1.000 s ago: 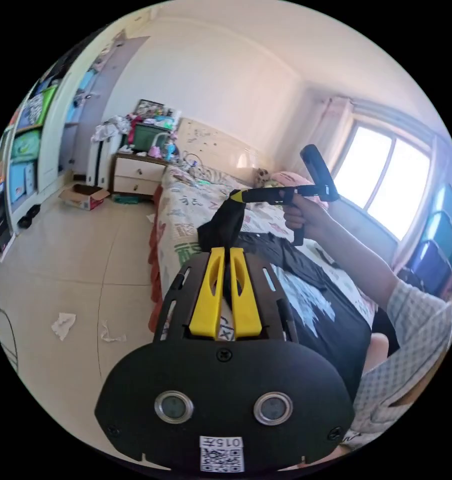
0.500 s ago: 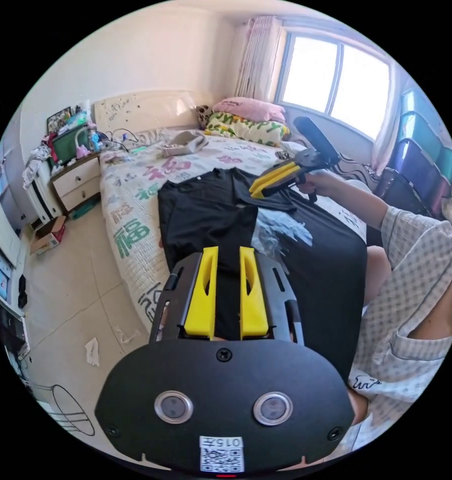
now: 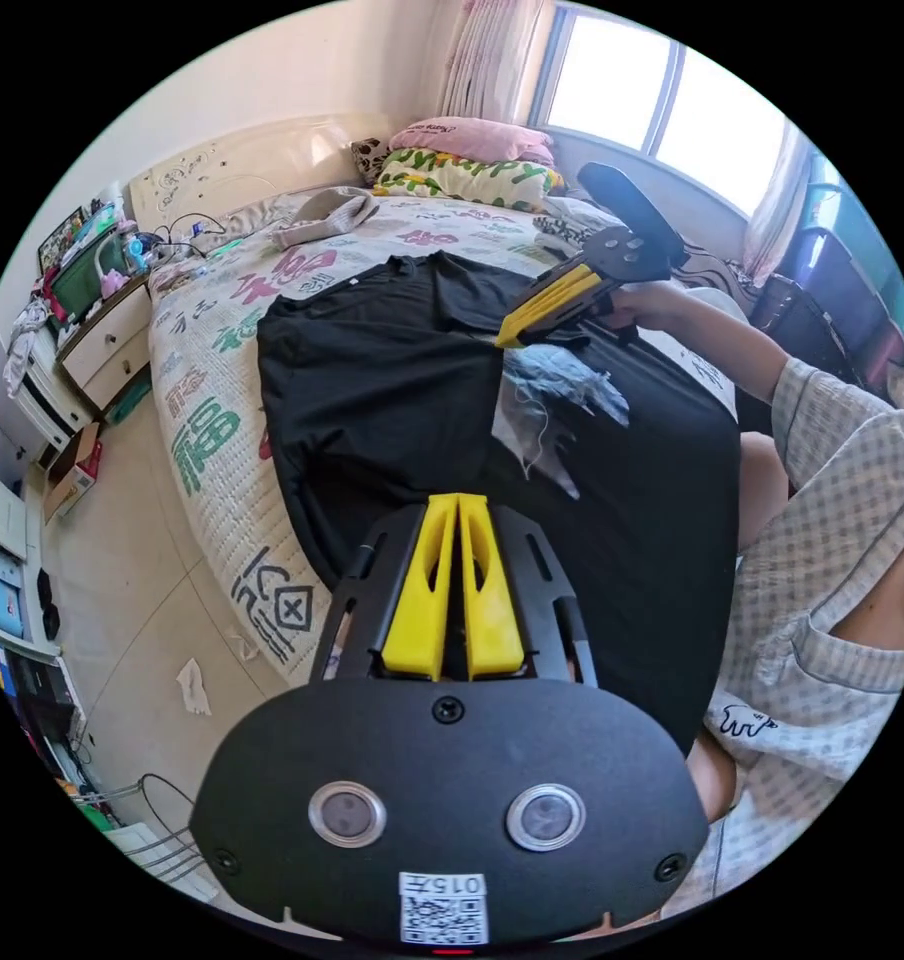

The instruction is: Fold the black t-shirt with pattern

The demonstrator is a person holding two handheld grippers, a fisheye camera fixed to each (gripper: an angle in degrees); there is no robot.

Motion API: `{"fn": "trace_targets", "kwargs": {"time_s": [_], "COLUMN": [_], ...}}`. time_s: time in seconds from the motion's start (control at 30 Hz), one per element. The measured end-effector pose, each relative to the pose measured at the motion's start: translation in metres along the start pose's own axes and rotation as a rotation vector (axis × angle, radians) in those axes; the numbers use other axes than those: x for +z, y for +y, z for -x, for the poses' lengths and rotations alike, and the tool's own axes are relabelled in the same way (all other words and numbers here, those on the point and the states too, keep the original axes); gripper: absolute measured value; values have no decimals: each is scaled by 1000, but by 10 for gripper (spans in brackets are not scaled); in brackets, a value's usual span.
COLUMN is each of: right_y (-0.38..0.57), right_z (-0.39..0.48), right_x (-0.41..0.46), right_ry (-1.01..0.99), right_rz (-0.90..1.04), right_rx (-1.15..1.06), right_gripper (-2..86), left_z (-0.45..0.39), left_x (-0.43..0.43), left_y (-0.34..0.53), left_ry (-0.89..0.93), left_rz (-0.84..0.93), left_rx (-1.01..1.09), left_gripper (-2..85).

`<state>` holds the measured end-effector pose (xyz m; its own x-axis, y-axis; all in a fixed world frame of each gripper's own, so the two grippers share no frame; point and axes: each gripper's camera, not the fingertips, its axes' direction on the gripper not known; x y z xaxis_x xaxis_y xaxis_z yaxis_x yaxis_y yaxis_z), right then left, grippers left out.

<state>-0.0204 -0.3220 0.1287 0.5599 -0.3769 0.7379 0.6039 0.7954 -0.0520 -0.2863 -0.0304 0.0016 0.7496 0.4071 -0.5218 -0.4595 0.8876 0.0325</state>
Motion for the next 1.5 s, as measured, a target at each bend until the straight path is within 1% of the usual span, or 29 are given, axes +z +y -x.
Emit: {"fn": "trace_targets", "kwargs": {"time_s": [0.03, 0.07, 0.13, 0.2, 0.3, 0.37, 0.47, 0.6, 0.63, 0.73, 0.77, 0.8, 0.87, 0.9, 0.93, 1.03, 1.13, 1.23, 1.3, 1.33, 1.4, 1.43, 1.5], "right_y": [2, 8, 17, 28, 38, 39, 37, 36, 35, 34, 36, 39, 47, 55, 60, 89, 129, 185, 235, 248, 299, 312, 360], "right_z": [-2, -10, -28, -66, -123, -153, -191, -223, -225, -224, -220, -214, -209, -207, -205, -193, -162, -113, -69, -57, -6, 7, 55], "right_x": [-3, -12, -29, -48, -58, -57, -47, -27, -24, -8, -6, -7, -11, -16, -19, -48, -91, -138, -169, -175, -188, -188, -179], "right_ry": [-19, -58, -68, -19, 7, 15, 76, 12, -5, -102, -57, -7, 16, 6, 2, -14, -41, -44, -98, -110, -134, -136, -161], "right_rz": [-7, -31, -102, -201, -258, -254, -188, -143, -135, -62, -40, -30, -18, -34, -48, -142, -229, -296, -339, -345, -339, -328, -285], "right_rx": [5, 20, 72, 188, 365, 441, 526, 576, 574, 515, 499, 456, 429, 427, 425, 420, 356, 254, 189, 172, 103, 87, 35], "right_gripper": [18, 45, 66, 69, 70, 75, 86, 104, 105, 85, 71, 59, 29, 11, 3, -7, -9, -10, -10, -10, -10, -10, -10], "left_z": [1, 5, 17, 49, 101, 134, 181, 222, 226, 240, 243, 242, 237, 234, 234, 217, 187, 134, 84, 70, 15, 1, -53], "left_x": [-2, -8, -24, -48, -51, -36, -3, 41, 47, 80, 91, 94, 94, 93, 92, 69, 27, -27, -65, -72, -92, -94, -94], "left_y": [1, 1, -2, -14, -48, -74, -111, -147, -151, -166, -169, -169, -168, -166, -164, -150, -125, -82, -36, -23, 33, 48, 104], "left_ry": [8, 23, 16, -31, -80, -72, -25, 12, 14, -8, -9, -47, -68, -27, -13, -53, -31, -24, -10, -5, 17, 21, 24], "left_rz": [-3, -20, -83, -218, -288, -281, -261, -228, -218, -111, -61, -46, -44, -46, -52, -144, -241, -330, -386, -389, -398, -394, -363], "left_rx": [-1, -9, -40, -131, -254, -315, -407, -496, -502, -522, -519, -512, -467, -420, -428, -378, -300, -180, -86, -66, -5, 11, 67], "left_gripper": [11, 23, 49, 70, 94, 107, 115, 116, 115, 112, 105, 94, 70, 41, 26, 11, 5, 3, 2, 2, 2, 2, 1]}}
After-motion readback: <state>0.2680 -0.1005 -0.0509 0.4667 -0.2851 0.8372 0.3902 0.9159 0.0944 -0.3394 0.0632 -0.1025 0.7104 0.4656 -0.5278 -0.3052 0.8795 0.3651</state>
